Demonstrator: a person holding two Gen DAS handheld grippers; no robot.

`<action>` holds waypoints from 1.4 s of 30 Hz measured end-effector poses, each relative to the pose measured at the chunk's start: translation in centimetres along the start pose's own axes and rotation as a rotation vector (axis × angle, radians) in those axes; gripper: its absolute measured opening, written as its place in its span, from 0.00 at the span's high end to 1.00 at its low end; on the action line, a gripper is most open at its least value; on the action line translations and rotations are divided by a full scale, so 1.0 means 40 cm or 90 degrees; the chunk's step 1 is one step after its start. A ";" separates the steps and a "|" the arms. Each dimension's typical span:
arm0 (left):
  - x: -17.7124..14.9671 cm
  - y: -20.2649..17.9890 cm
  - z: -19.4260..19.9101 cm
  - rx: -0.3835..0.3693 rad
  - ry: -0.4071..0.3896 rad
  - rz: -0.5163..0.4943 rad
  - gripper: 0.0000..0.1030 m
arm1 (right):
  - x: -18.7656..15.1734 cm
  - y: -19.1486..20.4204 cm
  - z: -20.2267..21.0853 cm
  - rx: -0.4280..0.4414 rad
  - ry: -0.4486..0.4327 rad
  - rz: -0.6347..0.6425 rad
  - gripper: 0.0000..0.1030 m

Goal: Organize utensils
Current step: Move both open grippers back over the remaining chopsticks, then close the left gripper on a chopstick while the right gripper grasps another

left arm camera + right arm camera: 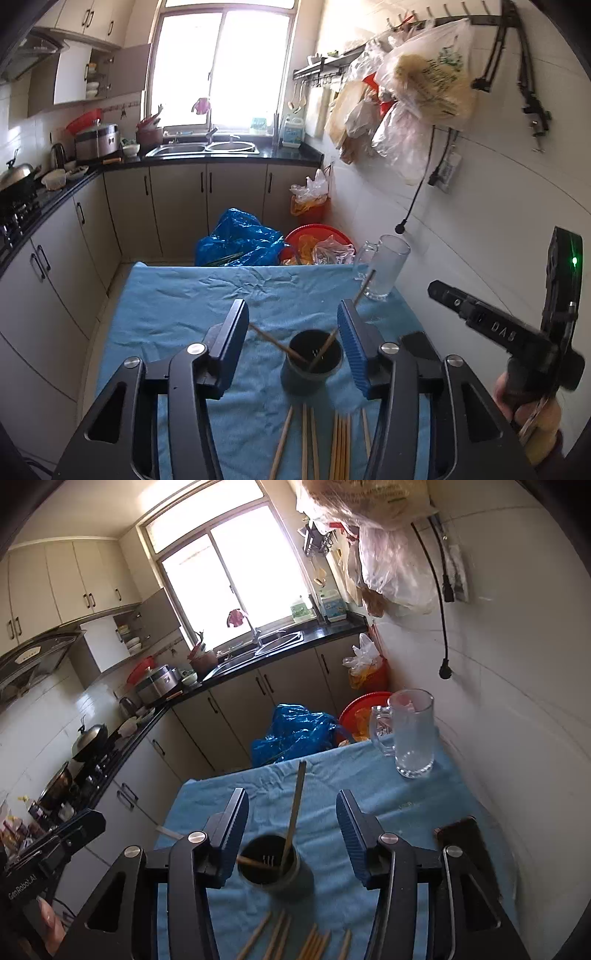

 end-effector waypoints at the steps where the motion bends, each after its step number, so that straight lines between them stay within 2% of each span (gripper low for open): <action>1: -0.008 -0.001 0.019 -0.001 -0.001 -0.003 0.49 | -0.001 -0.001 0.026 0.000 0.001 0.005 0.44; 5: -0.079 0.003 0.086 -0.003 0.020 -0.025 0.48 | -0.019 -0.019 0.112 -0.006 0.015 0.031 0.41; 10: -0.251 0.038 0.115 0.000 0.082 -0.059 0.48 | -0.096 -0.088 0.202 -0.031 0.076 0.074 0.35; 15: -0.459 0.088 0.071 0.011 0.183 -0.042 0.48 | -0.306 -0.159 0.210 -0.037 0.211 0.078 0.35; 17: -0.542 0.101 0.039 0.017 0.228 -0.046 0.52 | -0.399 -0.168 0.190 -0.027 0.264 0.067 0.44; 18: -0.577 0.105 0.022 0.024 0.248 -0.060 0.53 | -0.452 -0.163 0.178 -0.014 0.295 0.055 0.53; 19: -0.611 0.109 0.011 0.032 0.265 -0.080 0.53 | -0.500 -0.154 0.165 0.000 0.321 0.042 0.59; 22: -0.680 0.105 -0.009 0.035 0.304 -0.125 0.53 | -0.597 -0.126 0.133 0.004 0.351 0.063 0.60; 25: -0.718 0.097 -0.017 0.038 0.331 -0.144 0.53 | -0.660 -0.104 0.105 0.002 0.367 0.092 0.60; 28: -0.737 0.092 -0.025 0.043 0.346 -0.151 0.56 | -0.681 -0.094 0.086 -0.019 0.364 0.135 0.61; 29: -0.737 0.089 -0.025 0.041 0.343 -0.145 0.65 | -0.689 -0.093 0.080 -0.029 0.361 0.151 0.65; 30: -0.739 0.084 -0.024 0.034 0.351 -0.130 0.78 | -0.691 -0.095 0.074 -0.033 0.363 0.156 0.75; 31: -0.740 0.082 -0.020 0.031 0.361 -0.107 0.86 | -0.696 -0.100 0.072 -0.036 0.368 0.154 0.85; 32: -0.742 0.083 -0.018 0.035 0.367 -0.089 0.92 | -0.698 -0.107 0.071 -0.037 0.370 0.149 0.87; 34: -0.750 0.077 -0.001 0.027 0.387 -0.021 0.93 | -0.693 -0.115 0.073 -0.032 0.368 0.152 0.90; 37: -0.763 0.068 0.028 0.019 0.417 0.048 0.93 | -0.694 -0.130 0.096 -0.031 0.374 0.157 0.91; 40: -0.766 0.067 0.042 0.015 0.425 0.066 0.93 | -0.698 -0.143 0.116 -0.030 0.380 0.175 0.91; 42: -0.759 0.070 0.035 0.022 0.417 0.050 0.90 | -0.699 -0.148 0.117 -0.026 0.383 0.182 0.89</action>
Point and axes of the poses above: each gripper's, at about its wrist camera, not at the fingertips, and z roughly against the way its jaws point, y to its left, x to its top, the point moved 10 cm from there along -z, roughly the way its jaws point, and after that the axes turned 15 degrees about -y, right-handed, at the moved point
